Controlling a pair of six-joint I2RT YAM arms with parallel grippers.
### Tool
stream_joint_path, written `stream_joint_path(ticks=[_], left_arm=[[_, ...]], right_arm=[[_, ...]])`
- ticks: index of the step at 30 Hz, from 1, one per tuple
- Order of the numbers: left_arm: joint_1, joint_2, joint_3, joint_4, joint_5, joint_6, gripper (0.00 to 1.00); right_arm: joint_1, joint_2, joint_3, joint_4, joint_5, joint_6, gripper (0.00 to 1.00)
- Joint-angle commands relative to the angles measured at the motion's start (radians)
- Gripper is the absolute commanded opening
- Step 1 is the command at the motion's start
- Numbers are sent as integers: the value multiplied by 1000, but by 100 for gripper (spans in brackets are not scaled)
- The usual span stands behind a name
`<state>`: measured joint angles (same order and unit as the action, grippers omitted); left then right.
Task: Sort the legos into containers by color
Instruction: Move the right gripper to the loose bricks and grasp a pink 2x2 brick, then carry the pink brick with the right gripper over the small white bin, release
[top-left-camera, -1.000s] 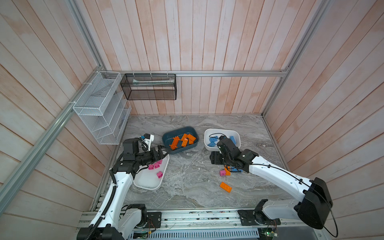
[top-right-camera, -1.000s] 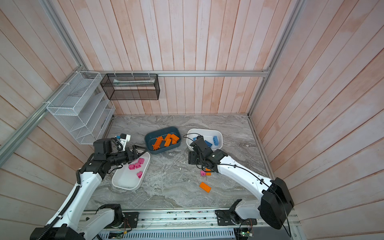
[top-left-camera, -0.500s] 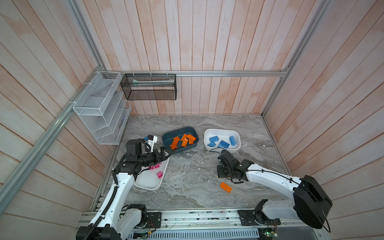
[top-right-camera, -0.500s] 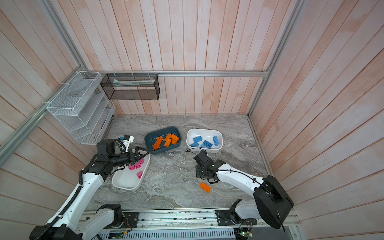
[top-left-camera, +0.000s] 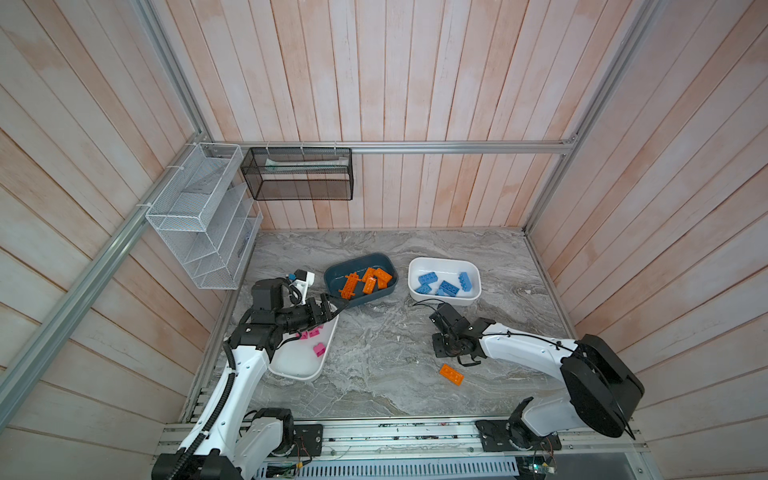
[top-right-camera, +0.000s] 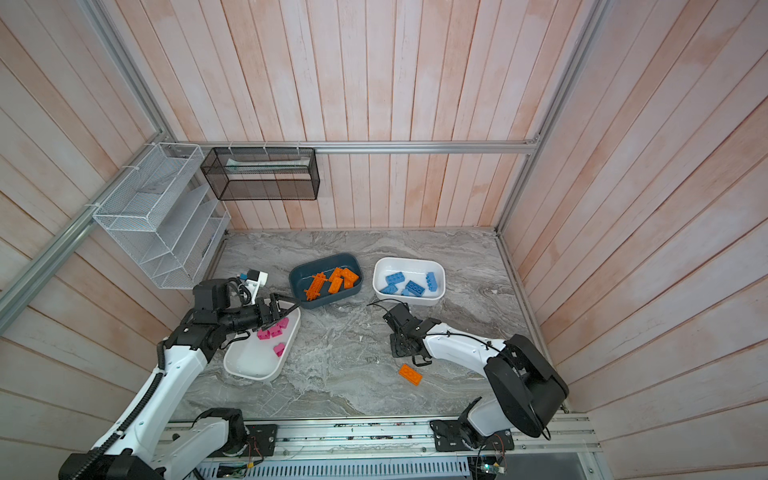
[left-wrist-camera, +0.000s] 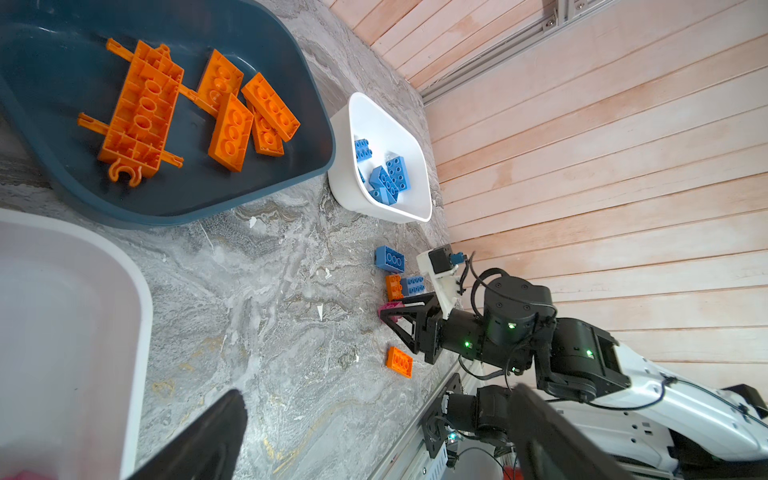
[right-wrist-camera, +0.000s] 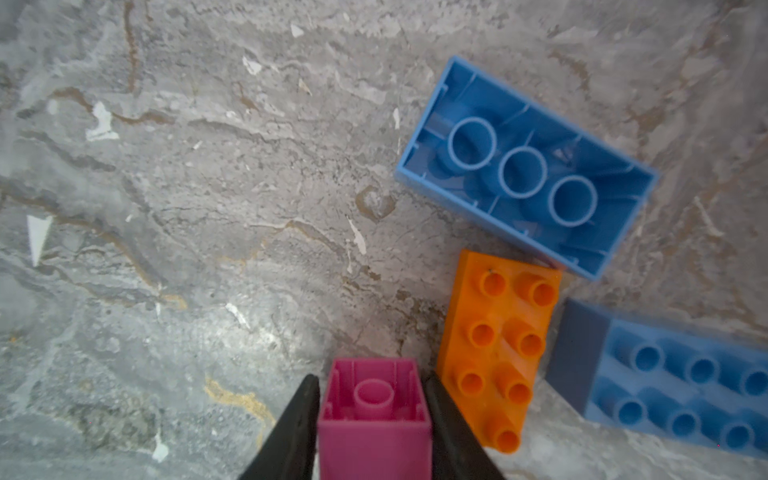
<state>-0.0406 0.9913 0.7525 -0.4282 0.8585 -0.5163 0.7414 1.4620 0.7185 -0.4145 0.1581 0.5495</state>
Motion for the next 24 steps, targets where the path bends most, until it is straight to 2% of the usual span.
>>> stream_joint_path(ticks=[1,9,14,19,24], left_arm=[[-4,-16,8,-8,8,20,100],[-2,-10,21,-22,-1,31,100],[16,-3,72,-105,-49,92,100],[82,-9,106,-175,-88,135,100],[116,-18,132,-233,-215,156,100]], right_arm=[[-5,12,16,-25,-12,4,38],[-2,-32,59,-68,8,6,23],[13,-88,159,-31,-106,-34,22],[116,-30,274,122,-258,-3,21],[277,144,438,286,-354,39,21]])
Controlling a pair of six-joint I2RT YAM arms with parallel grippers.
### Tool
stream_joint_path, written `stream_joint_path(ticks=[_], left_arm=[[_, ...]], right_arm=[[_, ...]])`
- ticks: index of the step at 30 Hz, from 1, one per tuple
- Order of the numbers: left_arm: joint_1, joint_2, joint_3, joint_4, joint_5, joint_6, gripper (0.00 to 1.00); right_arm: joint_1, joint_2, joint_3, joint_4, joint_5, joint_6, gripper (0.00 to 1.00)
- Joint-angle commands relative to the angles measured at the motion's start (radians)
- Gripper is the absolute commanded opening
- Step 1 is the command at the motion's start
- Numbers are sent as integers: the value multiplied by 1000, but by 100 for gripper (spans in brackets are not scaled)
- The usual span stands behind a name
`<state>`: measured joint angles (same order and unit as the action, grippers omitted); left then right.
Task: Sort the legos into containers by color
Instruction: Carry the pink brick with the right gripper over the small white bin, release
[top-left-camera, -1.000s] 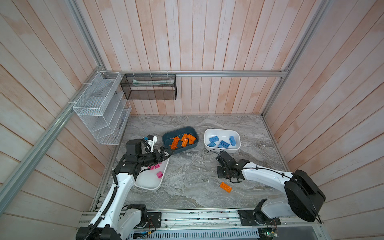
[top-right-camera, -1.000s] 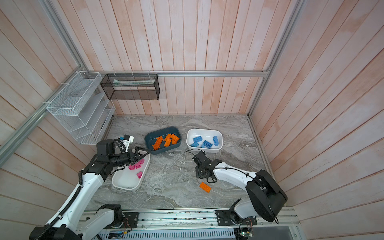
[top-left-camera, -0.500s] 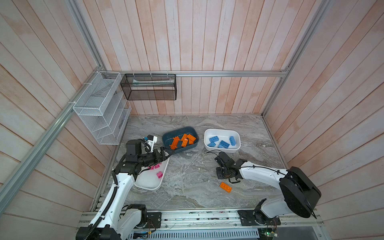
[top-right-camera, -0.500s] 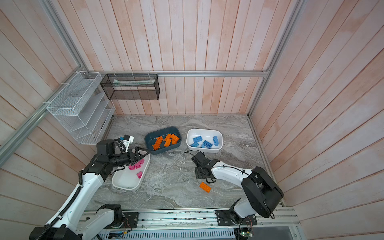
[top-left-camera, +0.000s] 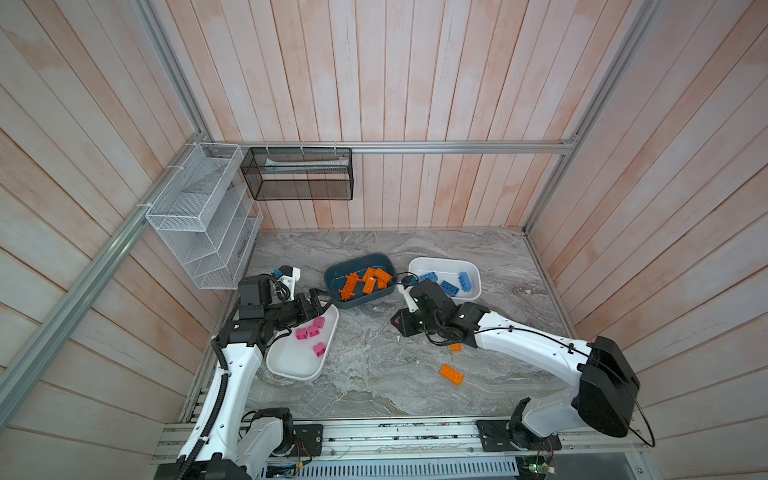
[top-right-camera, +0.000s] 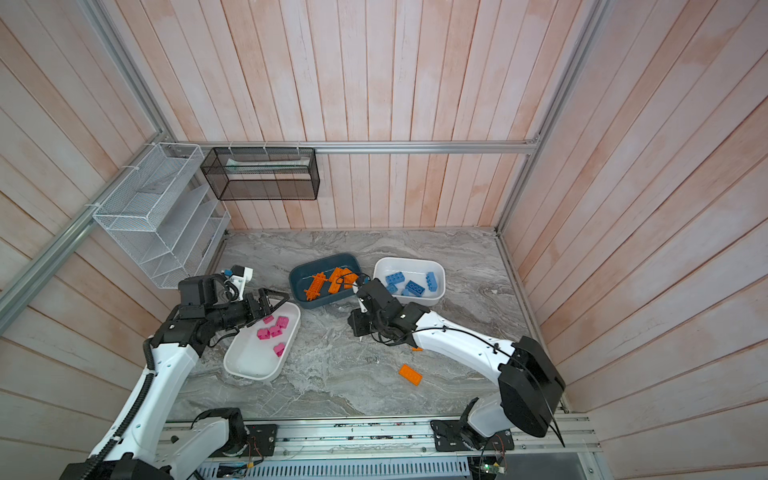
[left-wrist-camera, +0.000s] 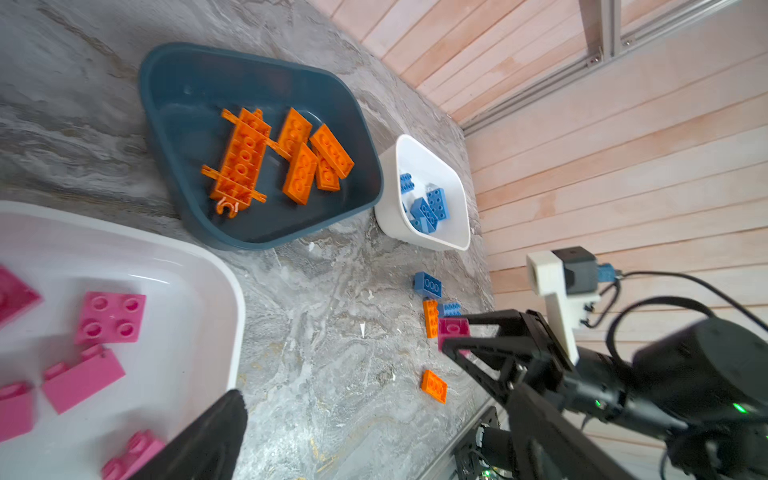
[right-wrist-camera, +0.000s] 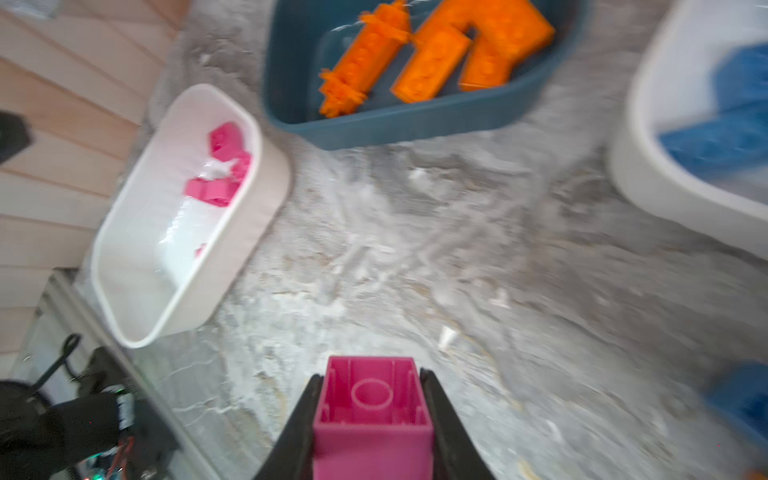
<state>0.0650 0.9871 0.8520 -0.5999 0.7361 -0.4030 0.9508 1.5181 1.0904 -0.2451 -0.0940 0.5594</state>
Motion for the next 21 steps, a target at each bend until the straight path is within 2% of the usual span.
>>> stream_joint_path(ticks=[1,6,11,17,21], left_arm=[[15,-14,35,-67,-114,43,100],[45,-12,33,-68,-236,21,100],[75,-22,17,-52,-320,-5,100],[103,-24,1,-40,-334,-10,100],[114,-24,-14,-31,-333,-9,100]], right_arm=[[89,126,97,141,-110,29,21],[166,333,273,211,-149,11,21],[180,481,403,238,-137,-8,21],[178,594,523,188,-59,-63,22],[161,633,549,165,-38,-81,28]])
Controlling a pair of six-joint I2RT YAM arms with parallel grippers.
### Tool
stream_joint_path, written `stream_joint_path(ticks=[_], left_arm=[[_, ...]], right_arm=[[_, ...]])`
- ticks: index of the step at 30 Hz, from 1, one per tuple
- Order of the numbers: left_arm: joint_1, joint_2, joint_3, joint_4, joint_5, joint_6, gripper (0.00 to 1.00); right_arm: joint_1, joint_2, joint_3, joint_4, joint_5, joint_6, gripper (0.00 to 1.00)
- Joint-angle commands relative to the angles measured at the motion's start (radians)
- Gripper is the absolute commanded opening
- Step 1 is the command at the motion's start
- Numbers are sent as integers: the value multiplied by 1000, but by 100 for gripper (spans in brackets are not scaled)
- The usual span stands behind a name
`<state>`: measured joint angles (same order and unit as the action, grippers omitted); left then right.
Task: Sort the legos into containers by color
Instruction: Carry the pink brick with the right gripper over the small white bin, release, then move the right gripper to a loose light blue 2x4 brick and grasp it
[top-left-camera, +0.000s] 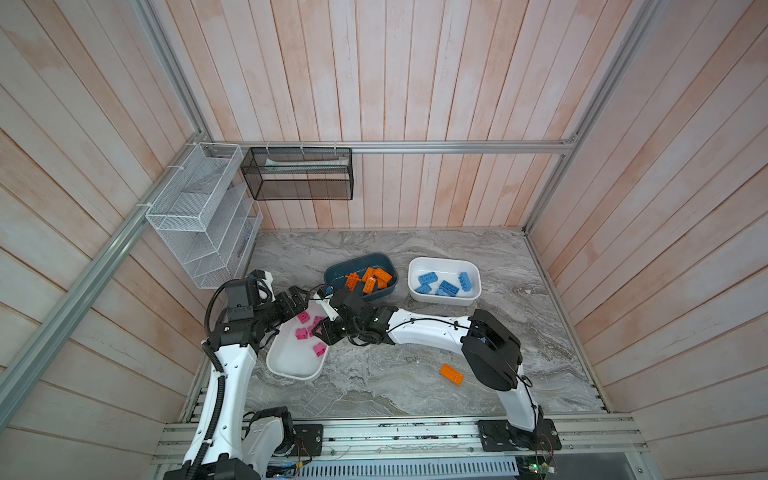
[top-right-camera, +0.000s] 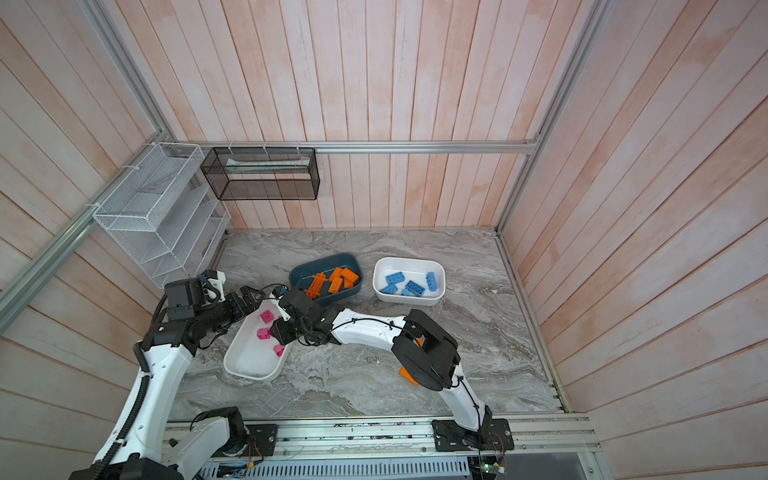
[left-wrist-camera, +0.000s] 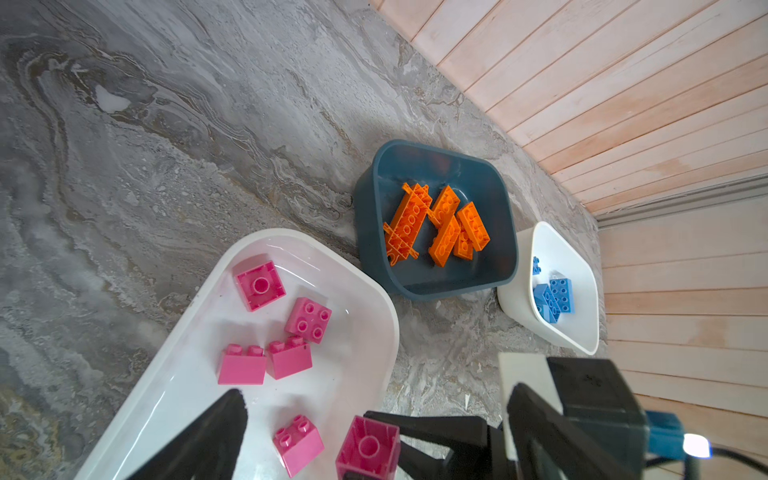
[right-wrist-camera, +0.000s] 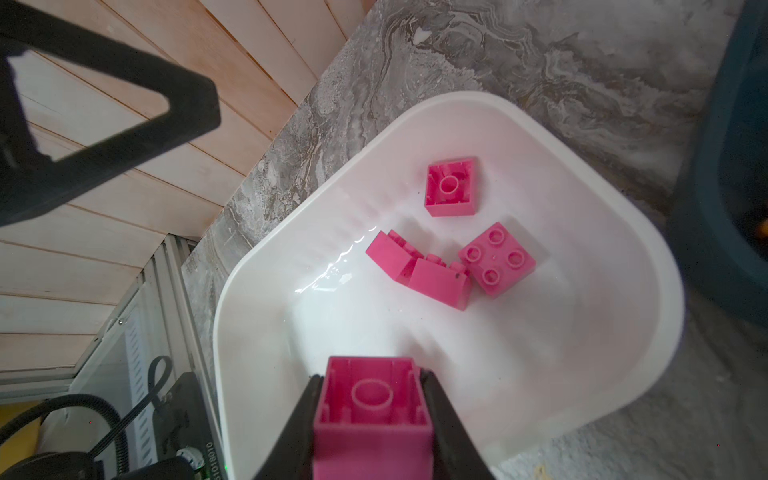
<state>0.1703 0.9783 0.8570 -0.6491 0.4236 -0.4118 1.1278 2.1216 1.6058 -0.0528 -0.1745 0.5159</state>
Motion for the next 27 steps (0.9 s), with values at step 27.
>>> stream_joint_path(ticks=[27], left_arm=[[-17,-4,-56,73,283,-40,100]], right_arm=[[-145,-817,-624,-466,406,163,68]])
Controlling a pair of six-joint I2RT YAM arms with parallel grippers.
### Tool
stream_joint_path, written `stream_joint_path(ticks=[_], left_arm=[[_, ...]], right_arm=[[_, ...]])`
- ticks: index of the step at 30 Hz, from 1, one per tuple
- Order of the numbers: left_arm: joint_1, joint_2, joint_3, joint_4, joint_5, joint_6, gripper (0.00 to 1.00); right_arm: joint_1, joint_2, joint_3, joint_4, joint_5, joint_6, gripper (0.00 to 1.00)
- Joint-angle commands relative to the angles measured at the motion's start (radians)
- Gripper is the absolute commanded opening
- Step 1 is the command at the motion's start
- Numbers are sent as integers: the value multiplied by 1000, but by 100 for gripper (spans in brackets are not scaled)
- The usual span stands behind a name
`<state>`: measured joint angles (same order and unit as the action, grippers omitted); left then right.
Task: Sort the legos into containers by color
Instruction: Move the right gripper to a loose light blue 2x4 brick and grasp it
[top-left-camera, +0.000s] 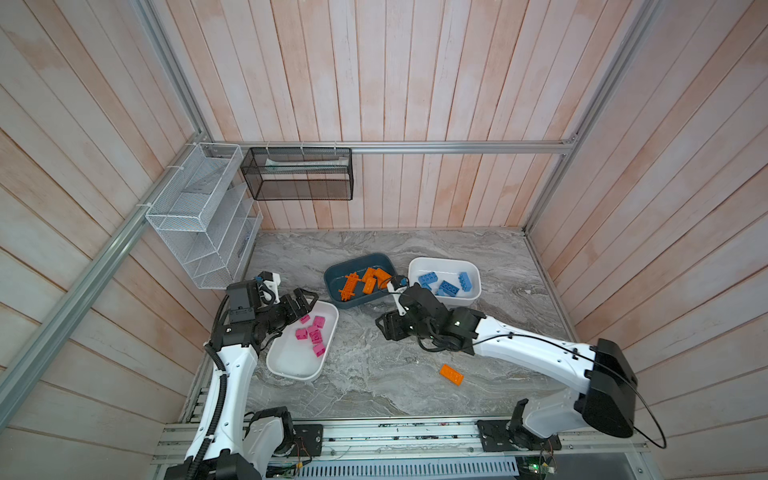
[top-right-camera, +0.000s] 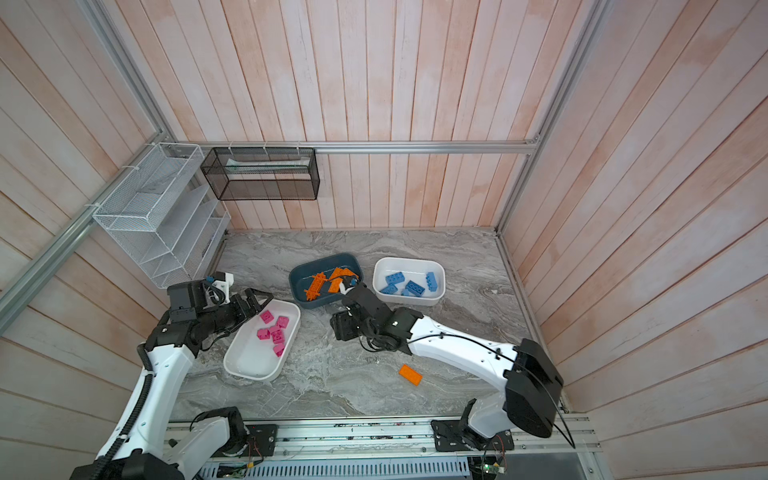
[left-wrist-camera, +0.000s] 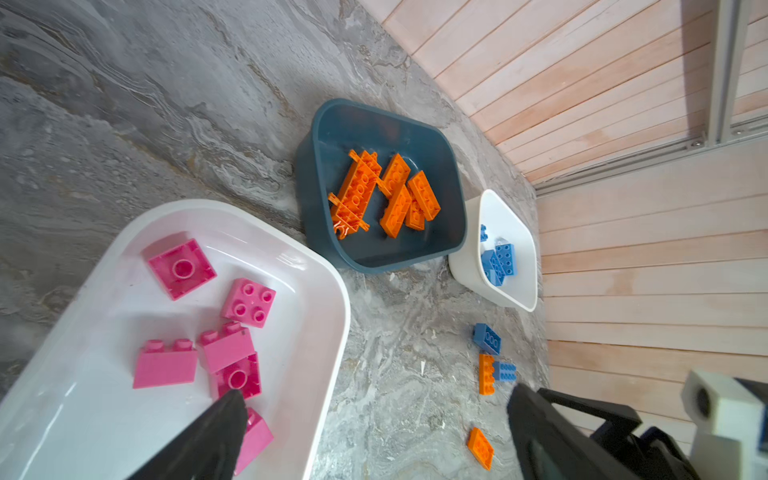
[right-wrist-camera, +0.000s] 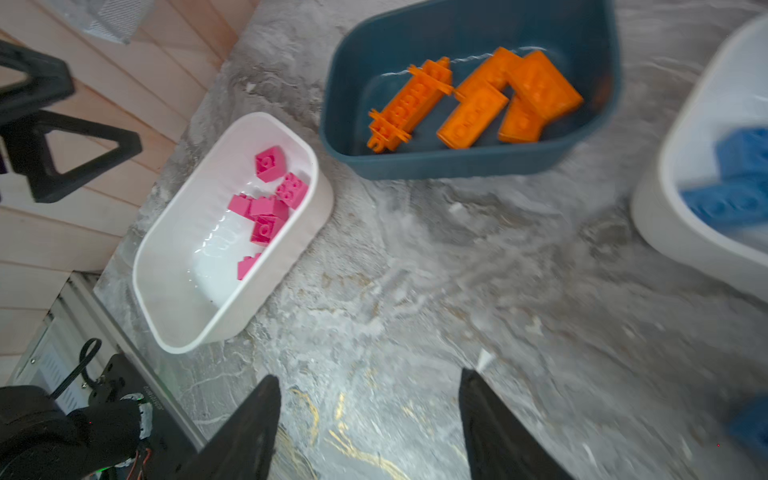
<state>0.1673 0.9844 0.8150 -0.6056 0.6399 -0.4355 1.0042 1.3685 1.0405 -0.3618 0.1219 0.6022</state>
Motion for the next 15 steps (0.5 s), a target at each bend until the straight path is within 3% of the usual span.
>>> stream_joint_path(ticks=[1,4,8,11,15], left_arm=[[-23,-10,-14,34,71,-23,100],[-56,-9,-15,54,82,-47,100],[-95,-3,-15,69,83,-66,100],[-104,-4,-10,69,84,-69,100],[-107,-10,-5,58,90,-64,100]], right_arm=[[-33,-97,-81,-174,118,68,69],[-111,-167,-134,-212,104,-25,69],[-192,-220,-208,-142,75,-298,71],[-316,-204,-220,-95,-49,-483,70],[-397,-136,-214,-70,-69,-698,69]])
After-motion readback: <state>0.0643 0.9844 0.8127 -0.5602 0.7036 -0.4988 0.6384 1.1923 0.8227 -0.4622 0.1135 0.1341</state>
